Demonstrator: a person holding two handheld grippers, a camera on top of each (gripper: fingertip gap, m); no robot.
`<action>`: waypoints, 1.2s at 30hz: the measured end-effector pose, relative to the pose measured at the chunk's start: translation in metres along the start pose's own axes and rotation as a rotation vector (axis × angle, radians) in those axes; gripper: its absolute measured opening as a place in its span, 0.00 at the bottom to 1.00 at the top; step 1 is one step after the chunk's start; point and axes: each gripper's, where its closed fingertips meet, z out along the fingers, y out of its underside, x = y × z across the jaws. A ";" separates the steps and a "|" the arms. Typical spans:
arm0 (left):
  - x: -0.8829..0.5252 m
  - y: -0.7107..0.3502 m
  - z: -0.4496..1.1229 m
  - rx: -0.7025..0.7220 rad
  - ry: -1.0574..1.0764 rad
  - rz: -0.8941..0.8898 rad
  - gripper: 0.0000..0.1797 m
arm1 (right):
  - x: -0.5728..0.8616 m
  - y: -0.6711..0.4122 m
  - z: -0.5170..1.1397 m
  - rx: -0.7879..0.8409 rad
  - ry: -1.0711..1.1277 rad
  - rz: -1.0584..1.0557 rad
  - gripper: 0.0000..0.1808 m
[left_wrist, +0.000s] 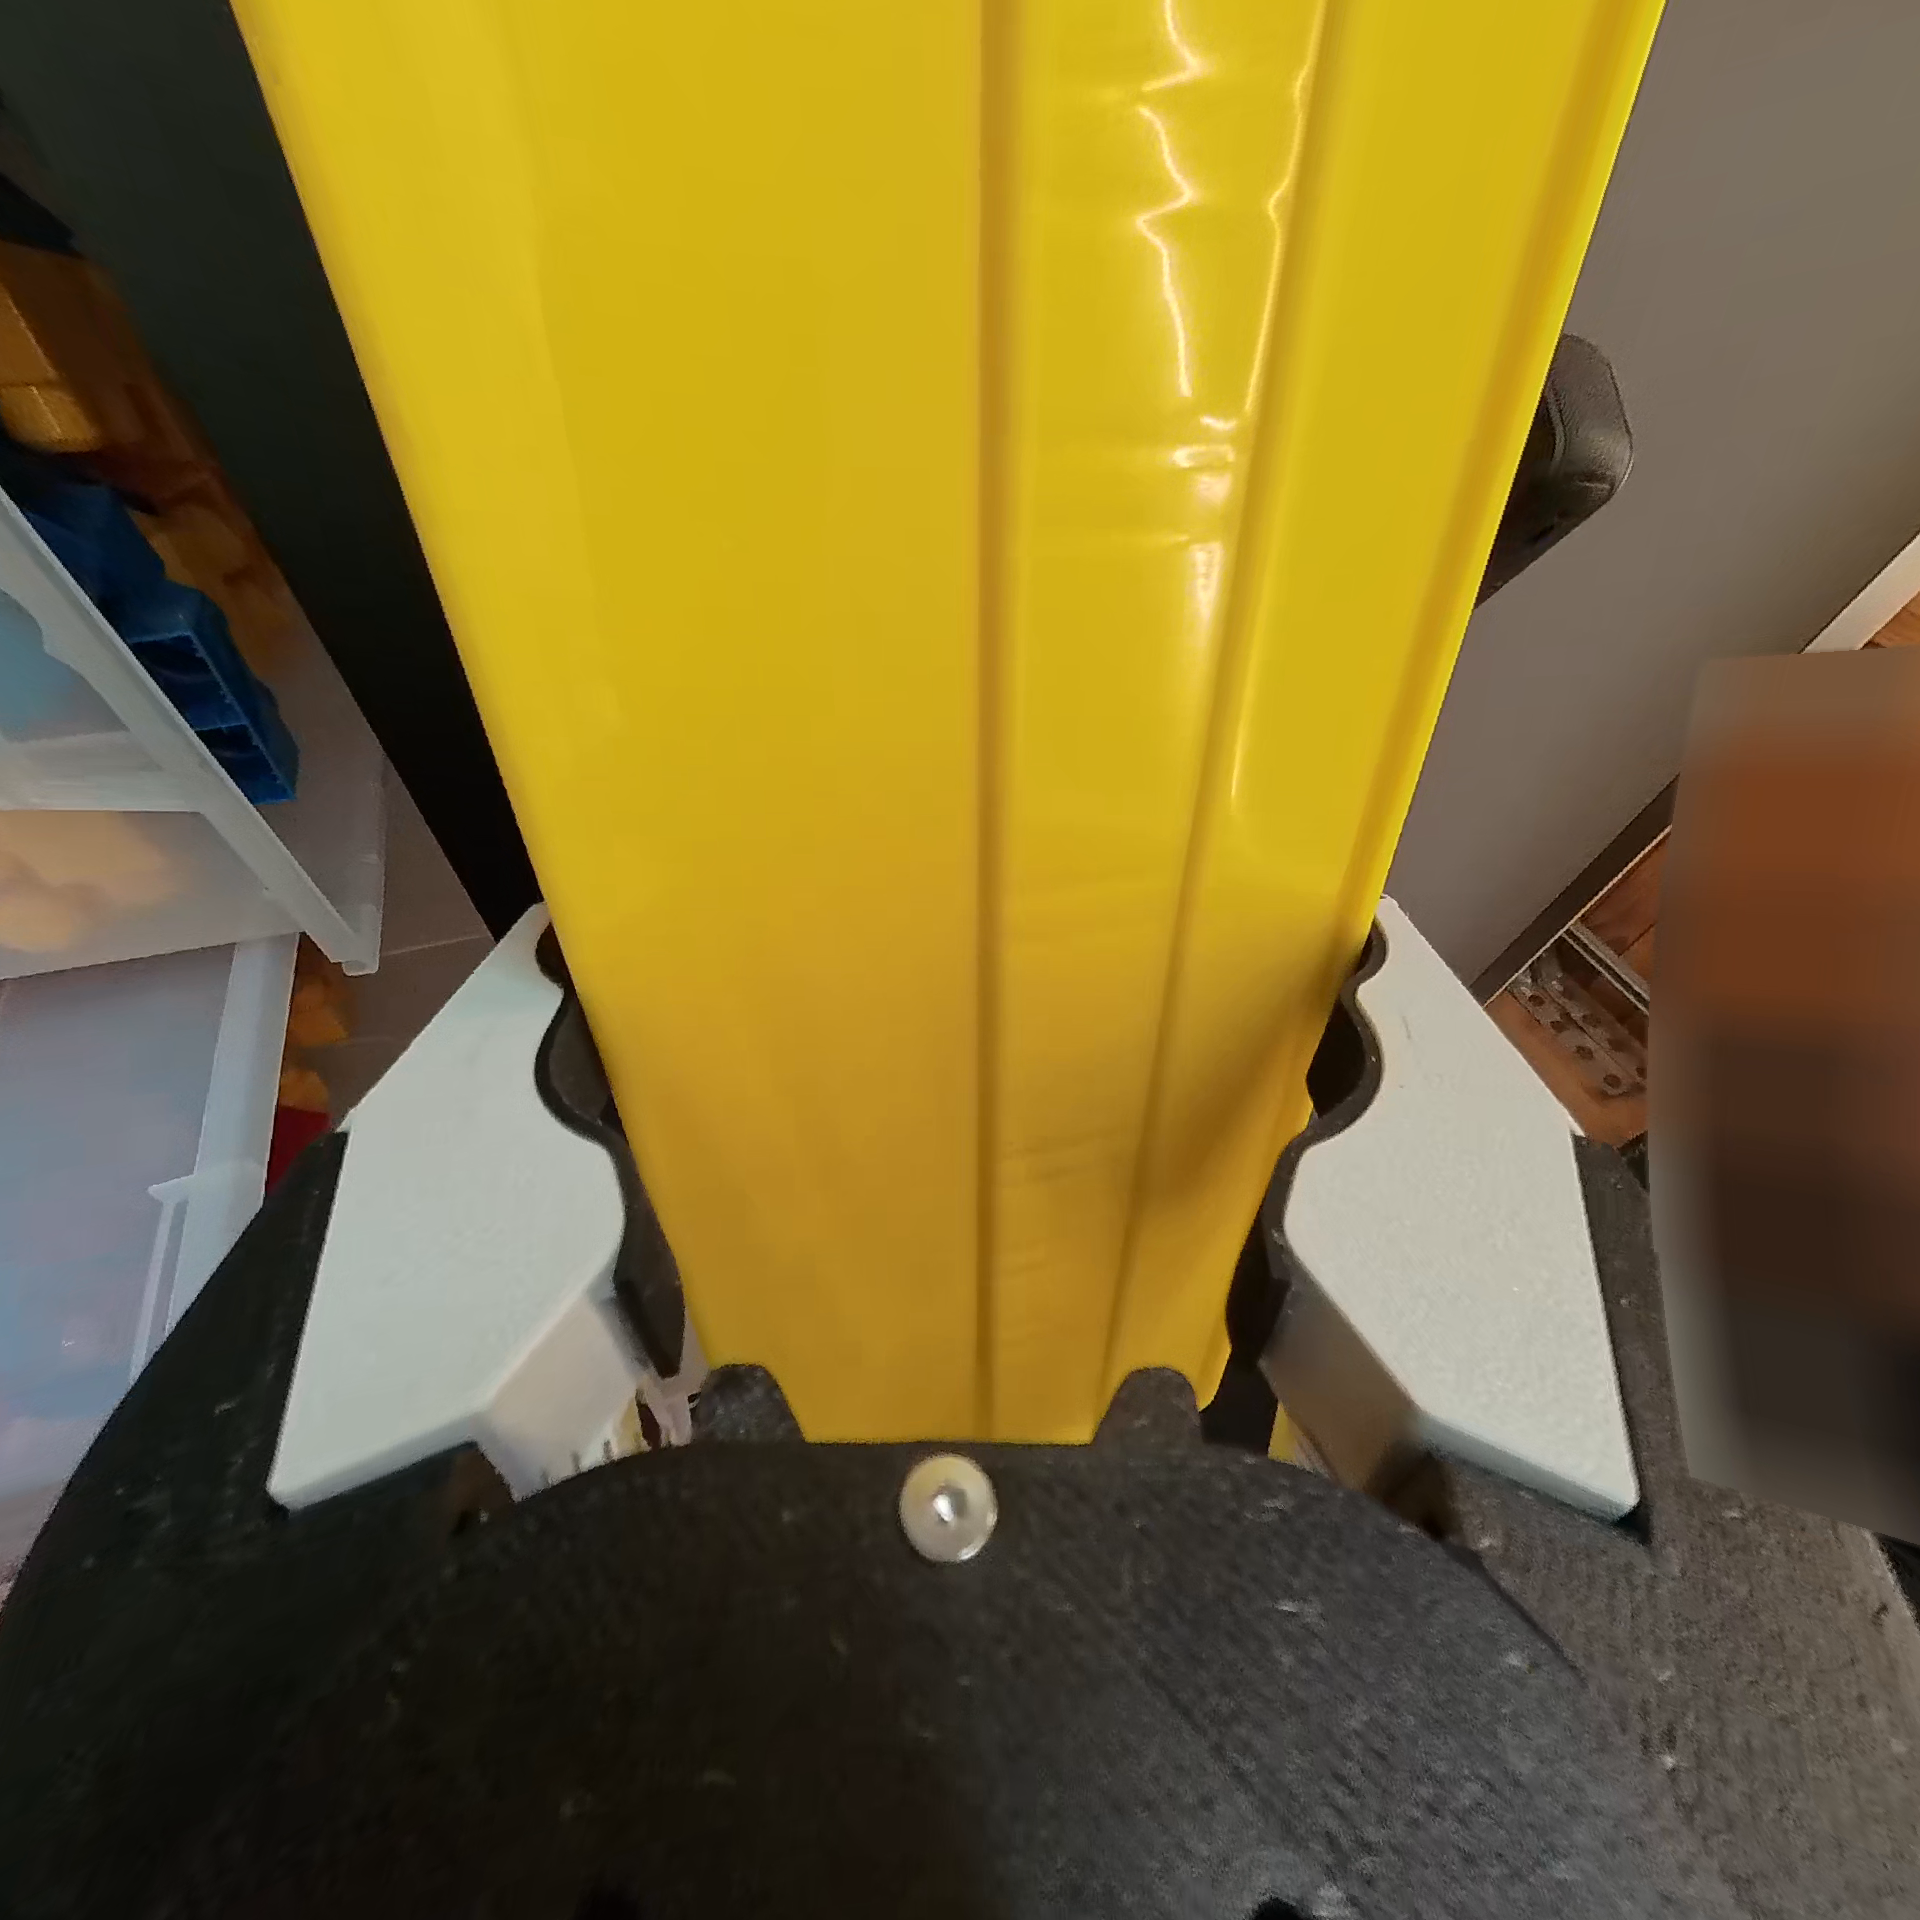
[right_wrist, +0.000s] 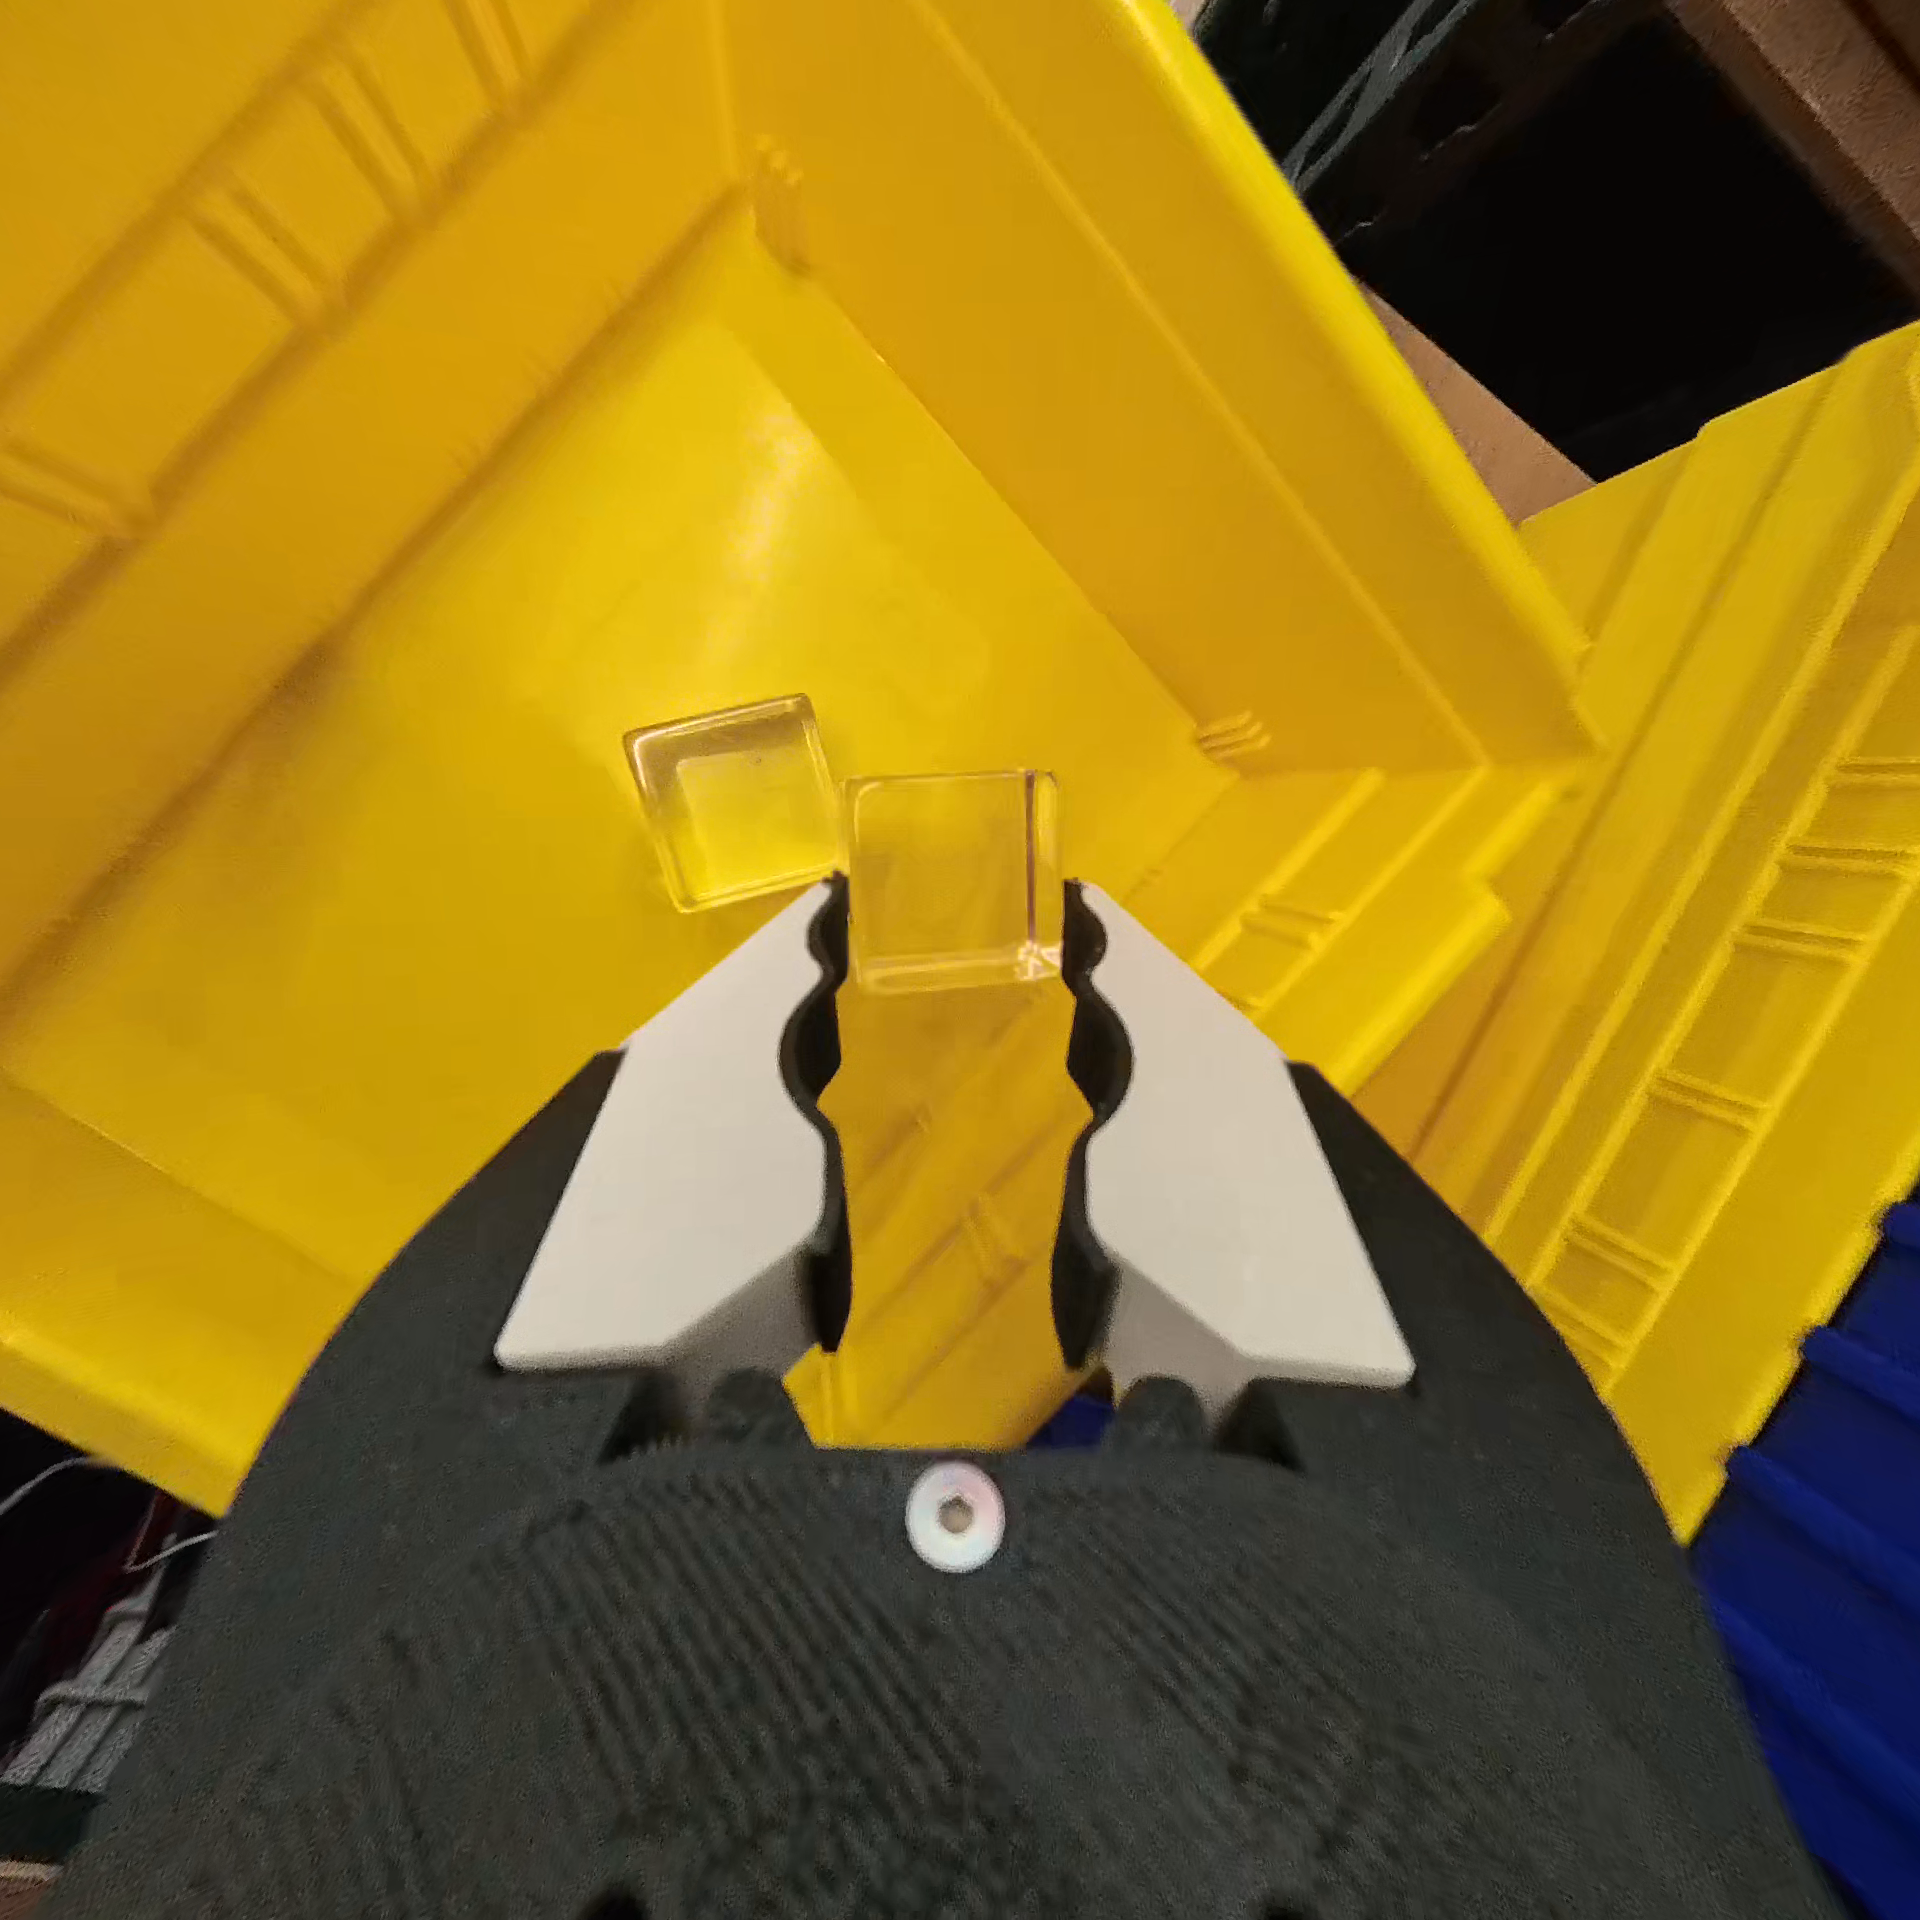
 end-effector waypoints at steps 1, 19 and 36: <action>0.000 0.000 0.000 -0.002 0.001 -0.001 0.77 | 0.001 0.000 0.001 -0.003 0.013 -0.006 0.22; 0.000 -0.002 0.001 -0.042 0.003 -0.010 0.77 | 0.081 0.093 -0.148 0.293 0.211 0.565 0.27; 0.001 -0.003 0.003 -0.056 -0.018 -0.017 0.77 | 0.006 0.249 -0.066 -0.048 0.077 0.615 0.19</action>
